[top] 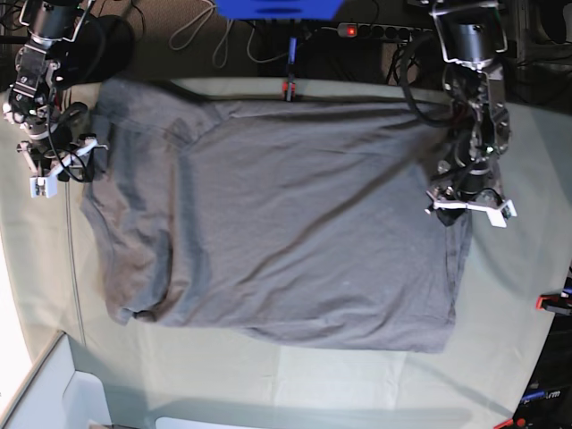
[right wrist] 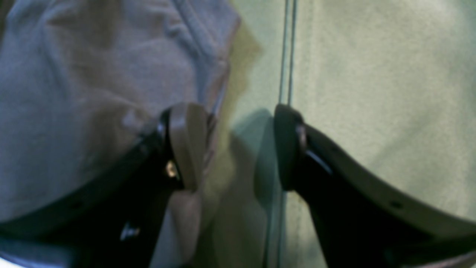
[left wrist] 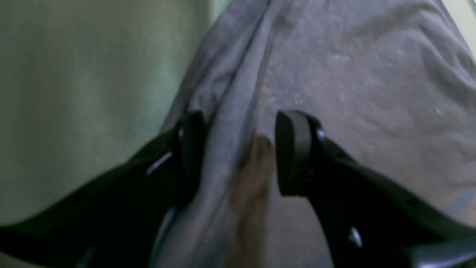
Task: Layout the t-shirt on the table in an organized manner, then fold the t-shirt properly
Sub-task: 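Grasp the shirt side edges with both grippers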
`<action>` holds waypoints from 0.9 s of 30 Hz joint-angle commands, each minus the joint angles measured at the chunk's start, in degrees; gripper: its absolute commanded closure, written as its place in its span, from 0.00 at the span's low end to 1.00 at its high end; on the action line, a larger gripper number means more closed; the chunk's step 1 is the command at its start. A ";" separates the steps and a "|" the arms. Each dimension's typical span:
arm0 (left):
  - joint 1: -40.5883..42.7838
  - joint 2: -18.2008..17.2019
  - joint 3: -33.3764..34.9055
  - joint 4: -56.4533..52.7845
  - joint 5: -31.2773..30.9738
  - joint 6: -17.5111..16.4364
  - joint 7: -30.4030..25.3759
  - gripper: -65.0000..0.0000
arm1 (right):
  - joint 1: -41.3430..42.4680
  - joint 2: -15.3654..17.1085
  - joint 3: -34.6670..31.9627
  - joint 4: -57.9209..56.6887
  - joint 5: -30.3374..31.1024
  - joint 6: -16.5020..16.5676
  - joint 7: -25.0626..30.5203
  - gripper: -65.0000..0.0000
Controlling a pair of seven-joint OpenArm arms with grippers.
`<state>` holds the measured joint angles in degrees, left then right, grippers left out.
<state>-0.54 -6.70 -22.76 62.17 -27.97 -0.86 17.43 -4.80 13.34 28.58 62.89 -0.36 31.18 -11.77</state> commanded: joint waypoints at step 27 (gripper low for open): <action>-1.35 -5.21 -0.31 -7.27 0.41 1.08 1.16 1.00 | 0.62 -1.26 -0.05 0.71 -0.65 0.16 -0.76 0.53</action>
<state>-1.83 -11.55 -23.14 55.42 -28.62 -1.76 15.22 -4.45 11.86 28.60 63.16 -0.82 31.07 -11.22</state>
